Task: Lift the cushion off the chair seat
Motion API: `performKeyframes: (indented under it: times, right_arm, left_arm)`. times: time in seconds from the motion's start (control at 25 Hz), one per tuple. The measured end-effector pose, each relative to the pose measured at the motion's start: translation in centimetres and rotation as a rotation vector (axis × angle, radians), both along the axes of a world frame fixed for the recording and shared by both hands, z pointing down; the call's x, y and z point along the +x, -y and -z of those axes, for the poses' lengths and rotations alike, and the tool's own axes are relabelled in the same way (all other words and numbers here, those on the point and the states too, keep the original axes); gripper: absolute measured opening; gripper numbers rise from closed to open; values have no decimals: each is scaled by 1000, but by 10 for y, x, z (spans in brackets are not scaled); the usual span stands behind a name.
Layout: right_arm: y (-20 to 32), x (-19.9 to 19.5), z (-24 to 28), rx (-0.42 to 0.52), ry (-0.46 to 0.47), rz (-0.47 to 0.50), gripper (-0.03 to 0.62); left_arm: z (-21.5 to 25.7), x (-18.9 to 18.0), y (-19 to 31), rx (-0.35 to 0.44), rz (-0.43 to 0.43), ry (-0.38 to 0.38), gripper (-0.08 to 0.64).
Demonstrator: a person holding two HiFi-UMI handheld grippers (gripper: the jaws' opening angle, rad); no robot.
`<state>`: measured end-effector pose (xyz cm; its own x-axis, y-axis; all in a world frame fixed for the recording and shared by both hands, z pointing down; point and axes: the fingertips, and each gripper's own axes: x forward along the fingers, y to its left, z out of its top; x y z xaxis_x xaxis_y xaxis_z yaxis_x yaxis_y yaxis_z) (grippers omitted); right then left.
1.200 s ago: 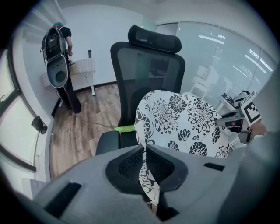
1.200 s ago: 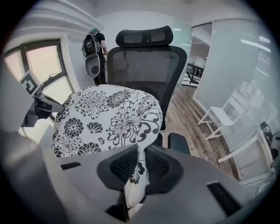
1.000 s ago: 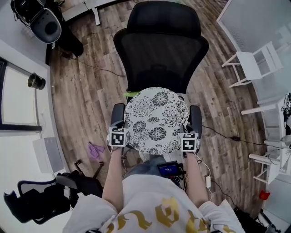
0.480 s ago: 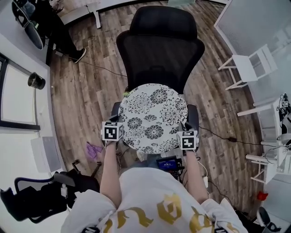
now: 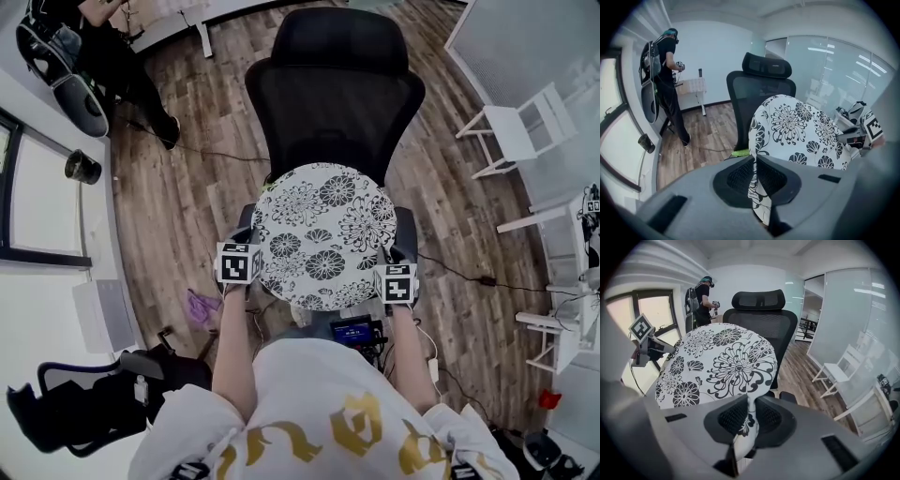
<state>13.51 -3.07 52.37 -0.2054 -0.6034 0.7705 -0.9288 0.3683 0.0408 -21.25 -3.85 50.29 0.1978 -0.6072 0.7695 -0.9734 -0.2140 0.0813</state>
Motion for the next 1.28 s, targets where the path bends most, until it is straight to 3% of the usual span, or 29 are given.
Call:
performKeyframes:
  times: [1.28]
  right_arm:
    - [-8, 5, 13, 37, -13, 1, 41]
  left_arm:
    - [1, 6, -12, -3, -10, 2, 21]
